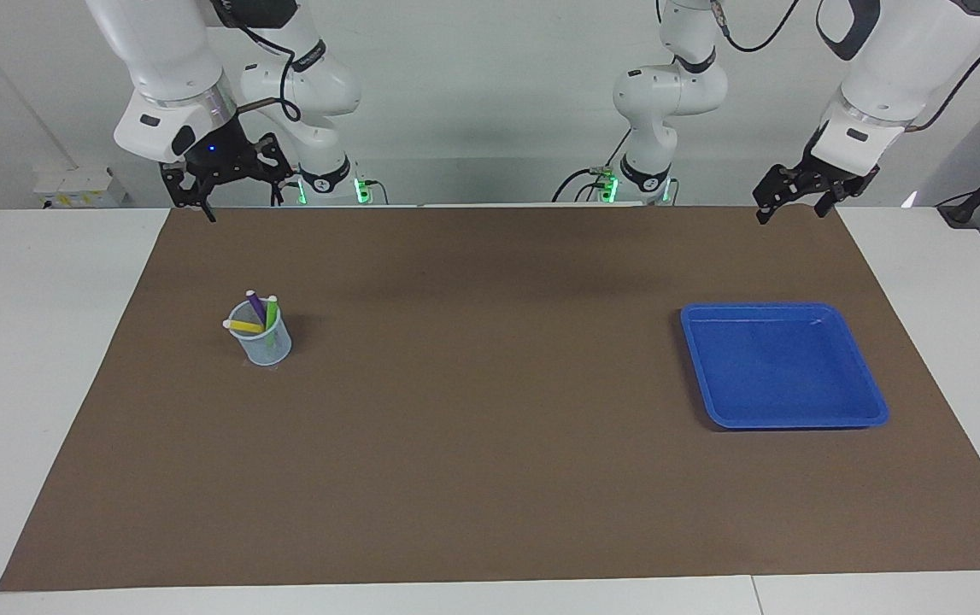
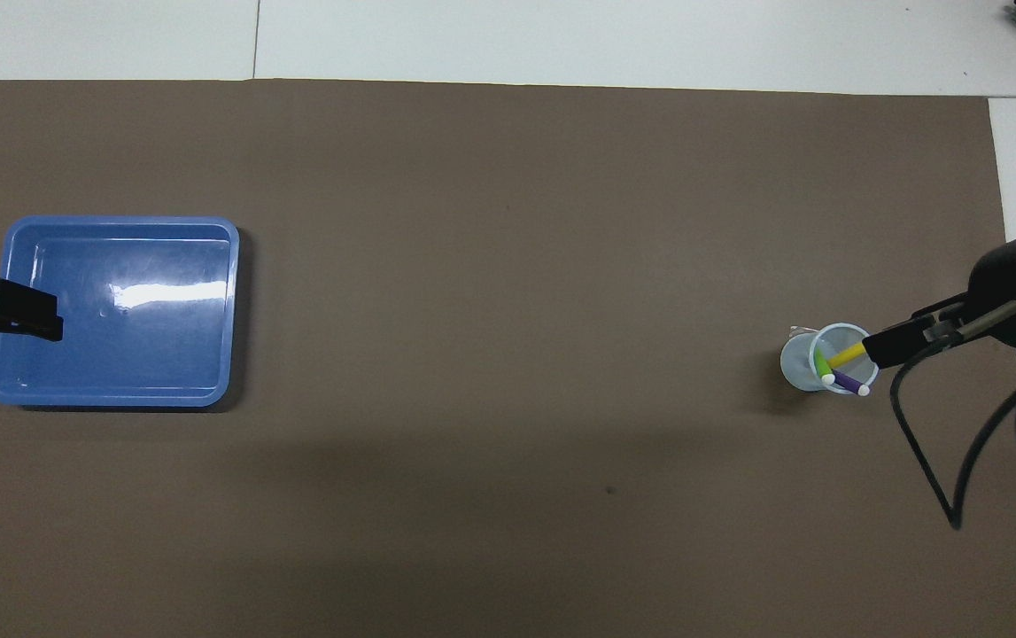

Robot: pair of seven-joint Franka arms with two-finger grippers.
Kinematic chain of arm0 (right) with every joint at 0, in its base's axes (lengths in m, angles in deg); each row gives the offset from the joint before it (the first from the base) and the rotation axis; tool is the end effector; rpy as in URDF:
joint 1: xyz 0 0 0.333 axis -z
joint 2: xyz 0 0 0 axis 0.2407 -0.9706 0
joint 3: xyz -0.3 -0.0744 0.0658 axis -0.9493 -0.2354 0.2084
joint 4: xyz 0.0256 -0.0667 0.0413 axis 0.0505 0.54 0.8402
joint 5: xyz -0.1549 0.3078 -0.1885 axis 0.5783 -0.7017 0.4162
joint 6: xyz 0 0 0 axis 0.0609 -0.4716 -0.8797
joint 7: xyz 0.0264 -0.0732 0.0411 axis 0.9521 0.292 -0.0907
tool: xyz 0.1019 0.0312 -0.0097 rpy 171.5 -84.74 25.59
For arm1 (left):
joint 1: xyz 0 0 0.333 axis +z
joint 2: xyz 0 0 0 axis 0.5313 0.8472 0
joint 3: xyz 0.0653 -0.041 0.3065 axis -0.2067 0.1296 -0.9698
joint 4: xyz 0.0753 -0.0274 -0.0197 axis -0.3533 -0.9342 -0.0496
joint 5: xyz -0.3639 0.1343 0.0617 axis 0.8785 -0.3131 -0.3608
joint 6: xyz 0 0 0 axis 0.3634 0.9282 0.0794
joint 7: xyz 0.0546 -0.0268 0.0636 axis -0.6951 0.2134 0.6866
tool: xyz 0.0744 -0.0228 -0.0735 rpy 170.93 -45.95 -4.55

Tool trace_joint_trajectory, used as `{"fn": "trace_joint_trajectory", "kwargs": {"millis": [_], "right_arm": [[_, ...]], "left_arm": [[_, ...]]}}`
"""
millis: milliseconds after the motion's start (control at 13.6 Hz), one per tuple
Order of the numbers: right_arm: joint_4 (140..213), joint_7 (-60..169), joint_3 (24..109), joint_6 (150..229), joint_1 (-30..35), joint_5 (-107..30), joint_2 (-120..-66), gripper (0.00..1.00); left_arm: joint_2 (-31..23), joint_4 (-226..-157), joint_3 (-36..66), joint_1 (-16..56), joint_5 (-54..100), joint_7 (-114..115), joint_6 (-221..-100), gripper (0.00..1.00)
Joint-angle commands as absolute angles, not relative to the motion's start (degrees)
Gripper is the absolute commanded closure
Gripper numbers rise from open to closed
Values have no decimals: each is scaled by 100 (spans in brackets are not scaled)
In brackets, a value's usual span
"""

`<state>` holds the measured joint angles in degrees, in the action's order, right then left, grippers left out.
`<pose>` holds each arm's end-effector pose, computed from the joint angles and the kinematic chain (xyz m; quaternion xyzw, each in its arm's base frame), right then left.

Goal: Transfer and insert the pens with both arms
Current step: 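Insert the green pen into the white cup with the right gripper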

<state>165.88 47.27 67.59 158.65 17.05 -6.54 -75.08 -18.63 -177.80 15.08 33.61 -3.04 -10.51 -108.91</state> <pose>0.5297 0.0482 0.6207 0.9830 0.1801 -0.0336 0.0119 0.5224 -0.0157 0.6199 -0.9990 -0.0230 0.0345 0.0147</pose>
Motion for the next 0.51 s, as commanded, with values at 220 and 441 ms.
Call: {"fn": "trace_joint_trajectory", "kwargs": {"millis": [220,441], "right_arm": [[16755,5281,6492,16023,1323,-721,-7499,0],[17078,5360,6440,16153,1278,-765,-7368,0]], "left_arm": [[-1930,-17837,1392,3201,-316,-1098,-11046,0],[-1922,-17811,1323,3254,106,-1081,-11195,0]]}}
